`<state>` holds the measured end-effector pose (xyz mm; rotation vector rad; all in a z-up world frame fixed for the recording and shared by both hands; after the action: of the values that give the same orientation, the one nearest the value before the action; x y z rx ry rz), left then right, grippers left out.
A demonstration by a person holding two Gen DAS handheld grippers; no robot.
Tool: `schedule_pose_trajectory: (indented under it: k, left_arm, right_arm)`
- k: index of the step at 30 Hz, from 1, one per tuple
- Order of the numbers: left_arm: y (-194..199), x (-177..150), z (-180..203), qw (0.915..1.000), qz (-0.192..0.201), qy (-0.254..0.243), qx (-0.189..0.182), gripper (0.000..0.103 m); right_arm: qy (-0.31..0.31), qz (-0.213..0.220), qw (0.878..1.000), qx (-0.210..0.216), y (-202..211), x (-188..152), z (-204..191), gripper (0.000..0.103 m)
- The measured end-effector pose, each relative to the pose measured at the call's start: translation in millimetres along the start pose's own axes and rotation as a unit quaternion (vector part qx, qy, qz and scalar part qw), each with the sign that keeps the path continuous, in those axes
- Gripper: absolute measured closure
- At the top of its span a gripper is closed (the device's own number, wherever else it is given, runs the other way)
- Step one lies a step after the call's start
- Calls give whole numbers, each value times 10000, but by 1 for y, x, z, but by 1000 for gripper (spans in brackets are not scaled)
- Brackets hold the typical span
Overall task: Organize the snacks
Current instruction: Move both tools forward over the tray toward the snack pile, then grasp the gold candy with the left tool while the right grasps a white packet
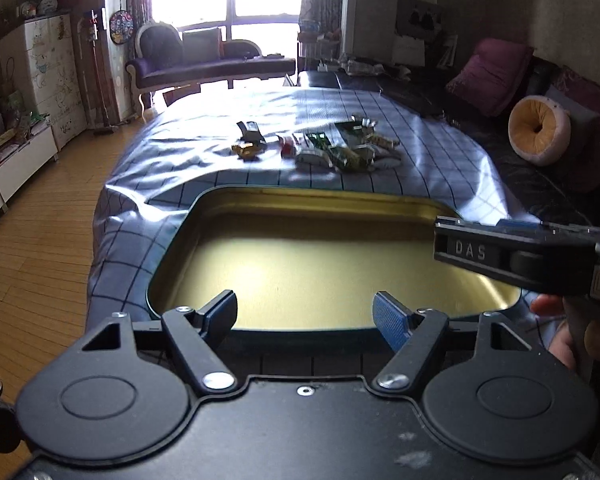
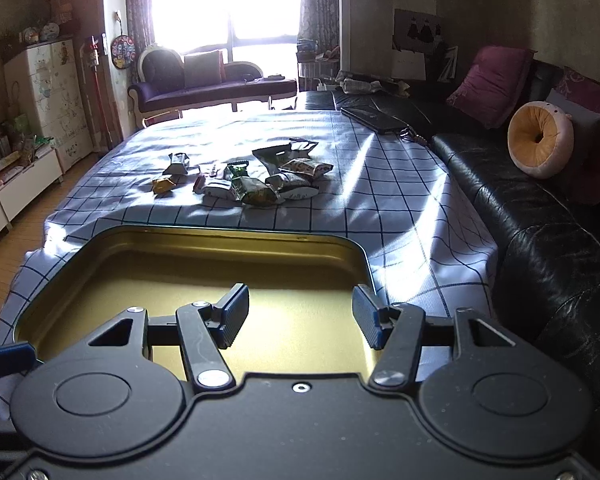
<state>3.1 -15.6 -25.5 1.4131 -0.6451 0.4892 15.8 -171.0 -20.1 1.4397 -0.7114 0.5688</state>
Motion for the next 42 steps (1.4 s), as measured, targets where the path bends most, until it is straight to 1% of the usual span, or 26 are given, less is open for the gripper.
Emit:
schedule_pose_trajectory:
  k: [4, 6, 8, 11, 12, 16, 19, 23, 28, 33, 35, 39, 42]
  left_arm:
    - [2, 24, -11, 9998, 117, 157, -53, 26]
    - [-1, 36, -17, 9996, 132, 216, -138, 26]
    - [-6, 49, -25, 9992, 67, 315, -236, 26]
    - [-17, 67, -39, 9980, -11, 517, -372, 26]
    - [-21, 73, -43, 9977, 2, 578, -355, 25]
    - [-42, 97, -60, 9974, 29, 718, -62, 25]
    - [-62, 113, -71, 9970, -79, 774, 48, 25]
    - [-89, 133, -84, 9957, -208, 882, 173, 25]
    - [-121, 159, -91, 9958, -415, 751, 313, 26]
    - [-149, 182, -100, 9952, -627, 715, 230, 26]
    - [-160, 190, -103, 9946, -679, 737, 261, 26]
    - [-178, 202, -102, 9948, -708, 646, 341, 26]
    - [-191, 211, -102, 9950, -753, 577, 303, 26]
  right_arm:
    - [78, 157, 9998, -16, 3, 7, -1, 42]
    - [175, 187, 9997, -37, 2, 11, -3, 43]
    - [222, 134, 9997, -26, -2, 15, -6, 43]
    - [218, -57, 9997, 97, -12, 19, -7, 44]
    - [200, -117, 9997, 123, -16, 21, -7, 45]
    - [87, -270, 9994, 195, -30, 32, -7, 45]
    - [22, -379, 9990, 237, -42, 43, -4, 45]
    - [-93, -411, 9988, 233, -61, 60, 1, 45]
    - [-251, -574, 9975, 328, -93, 82, 9, 46]
    - [-281, -726, 9963, 376, -124, 99, 10, 46]
    - [-275, -787, 9956, 437, -134, 104, 10, 46]
    - [-237, -859, 9949, 471, -150, 111, 10, 46]
    - [-250, -879, 9948, 457, -158, 117, 11, 48]
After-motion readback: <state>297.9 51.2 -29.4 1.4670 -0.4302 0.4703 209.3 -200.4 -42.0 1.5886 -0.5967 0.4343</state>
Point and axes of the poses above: each gripper's, at about its wrist camera, not at the fingertips, and y roughly against the way its jaws point, z to its right, x to its top, the point moved 3 cm from there along -y, roughly the way its jaws point, and after that the axes turned 9 degrees about -z, right-handed, at the moved point
